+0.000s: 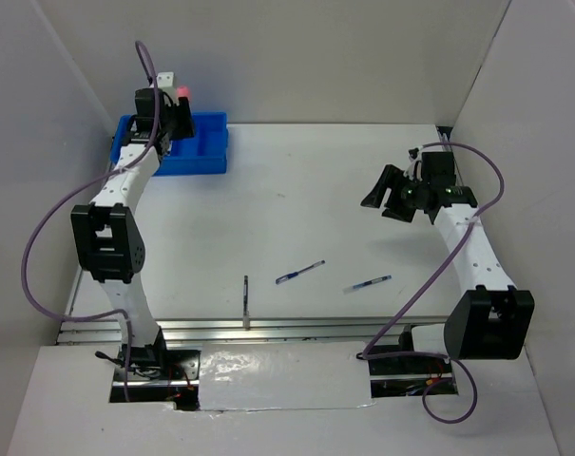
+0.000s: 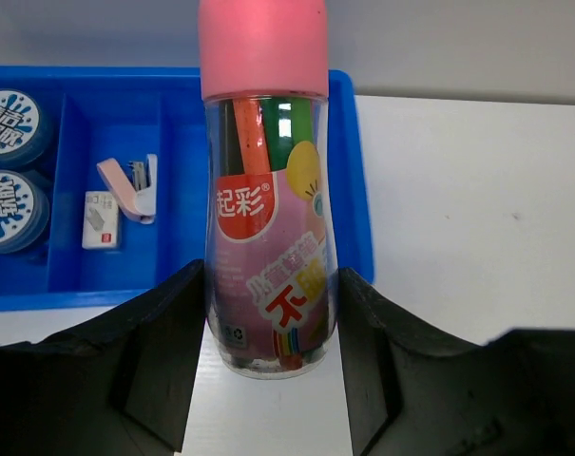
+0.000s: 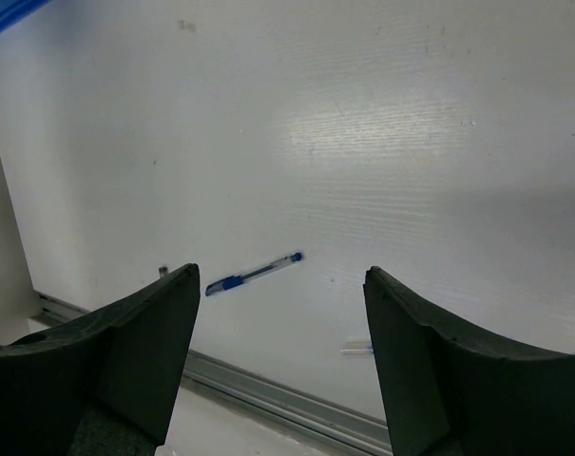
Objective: Sort the stationery into containers
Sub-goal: Place the stationery in the storage box.
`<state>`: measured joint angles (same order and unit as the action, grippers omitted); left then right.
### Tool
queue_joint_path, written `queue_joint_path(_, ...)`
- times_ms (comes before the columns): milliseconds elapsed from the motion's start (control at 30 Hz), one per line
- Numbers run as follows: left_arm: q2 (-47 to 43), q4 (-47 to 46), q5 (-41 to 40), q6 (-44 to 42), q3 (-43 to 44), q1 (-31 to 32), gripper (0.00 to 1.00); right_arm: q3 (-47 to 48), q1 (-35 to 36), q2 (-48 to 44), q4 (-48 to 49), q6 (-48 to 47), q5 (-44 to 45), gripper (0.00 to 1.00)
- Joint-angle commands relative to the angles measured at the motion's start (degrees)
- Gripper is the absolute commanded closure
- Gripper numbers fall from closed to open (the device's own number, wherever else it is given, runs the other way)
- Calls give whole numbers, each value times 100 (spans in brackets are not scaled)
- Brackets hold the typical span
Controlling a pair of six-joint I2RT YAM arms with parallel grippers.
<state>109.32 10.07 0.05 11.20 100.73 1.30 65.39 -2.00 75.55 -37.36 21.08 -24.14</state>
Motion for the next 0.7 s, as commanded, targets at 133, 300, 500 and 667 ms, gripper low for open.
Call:
queue_joint_path(133, 1178, -1182, 714, -374, 1008, -437, 91, -114, 42, 12, 265, -139, 59, 24)
queue_joint_path(300, 1969, -1209, 838, -364, 1607, -534, 88, -114, 51, 109, 238, -174, 50, 24)
queue_joint_path(500, 2418, -1217, 724, -618, 1810, -491, 75, -158, 68, 153, 265, -280, 67, 24)
queue_joint_path(667, 2568, -1209, 803, -584, 1722, -490, 67, -140, 86, 215, 247, -333, 67, 24)
